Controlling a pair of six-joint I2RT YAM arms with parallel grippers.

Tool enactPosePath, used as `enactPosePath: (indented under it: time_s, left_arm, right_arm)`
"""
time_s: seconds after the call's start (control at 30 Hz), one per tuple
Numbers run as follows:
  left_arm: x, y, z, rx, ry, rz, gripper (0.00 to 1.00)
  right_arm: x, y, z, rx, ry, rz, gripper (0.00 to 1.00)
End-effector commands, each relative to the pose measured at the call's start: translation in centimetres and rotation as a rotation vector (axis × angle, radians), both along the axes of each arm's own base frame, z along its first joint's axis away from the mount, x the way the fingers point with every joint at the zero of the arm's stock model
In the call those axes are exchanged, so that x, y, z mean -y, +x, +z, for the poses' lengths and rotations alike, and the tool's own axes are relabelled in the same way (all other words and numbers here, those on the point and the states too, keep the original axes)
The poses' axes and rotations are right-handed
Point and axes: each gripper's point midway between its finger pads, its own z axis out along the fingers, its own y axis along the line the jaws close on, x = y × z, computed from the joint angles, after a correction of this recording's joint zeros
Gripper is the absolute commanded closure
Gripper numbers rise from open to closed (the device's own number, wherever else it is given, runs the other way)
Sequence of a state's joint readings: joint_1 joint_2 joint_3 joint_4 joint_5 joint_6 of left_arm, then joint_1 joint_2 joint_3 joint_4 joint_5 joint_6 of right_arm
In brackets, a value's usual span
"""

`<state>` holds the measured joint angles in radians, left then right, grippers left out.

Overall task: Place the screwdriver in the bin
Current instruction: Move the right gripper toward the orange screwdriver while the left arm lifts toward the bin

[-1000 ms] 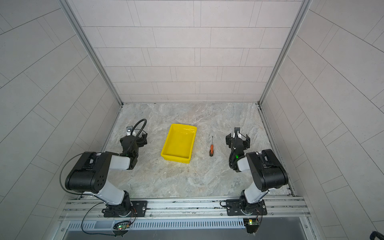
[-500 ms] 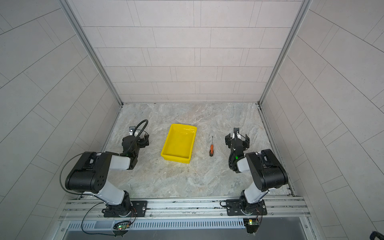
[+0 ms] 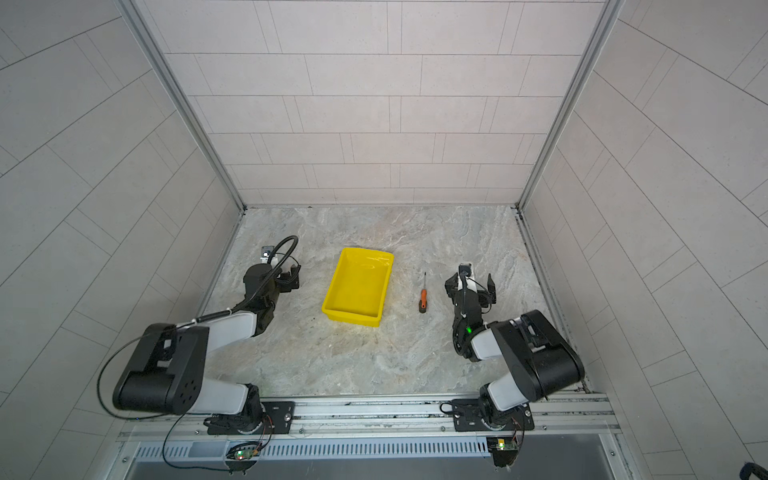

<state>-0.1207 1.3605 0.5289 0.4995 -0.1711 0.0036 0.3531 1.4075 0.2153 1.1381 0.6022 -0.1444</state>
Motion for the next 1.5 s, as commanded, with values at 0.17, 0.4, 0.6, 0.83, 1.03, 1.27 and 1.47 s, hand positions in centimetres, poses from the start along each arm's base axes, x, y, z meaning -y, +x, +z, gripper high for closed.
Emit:
enactPosePath:
  time_s: [0.17,0.4,0.6,0.83,1.03,1.27,1.47]
  left_arm:
    - [7.1,-7.2,5.0,-0.14,-0.326,-0.136,0.0]
    - [6.6,-11.6,0.5,-0.252,-0.407,-0.107,0.0]
    - [4.5,-11.1,-1.2,-0.385,-0.326,0.051,0.0]
    - [2.0,-11.6,-1.4,-0.405,-0.264,0.196,0.0]
    - [0.5,-12.6,-1.7,-0.367,-0.294,0.281,0.0]
    - [-1.9,-14.1,-2.1,-0.376,-0.265,0.423,0.0]
    - [-2.1,-14.3,-2.2,-0.371,-0.266,0.436,0.0]
  right_arm:
    - [1.0,-9.0,6.0,-0.108,0.3,-0.204,0.01]
    - [0.4,-12.0,-0.4,-0.206,0.497,-0.007,0.01]
    - [-0.5,-11.4,-0.6,-0.204,0.495,0.036,0.01]
    - [-1.7,-9.7,-2.1,-0.318,0.441,0.017,0.01]
    - [-4.4,-8.2,-3.8,-0.519,0.386,0.073,0.01]
    - [-10.0,-6.0,-4.0,-0.708,0.552,0.171,0.01]
    - [-14.4,-3.9,-5.5,-0.884,0.653,0.199,0.12]
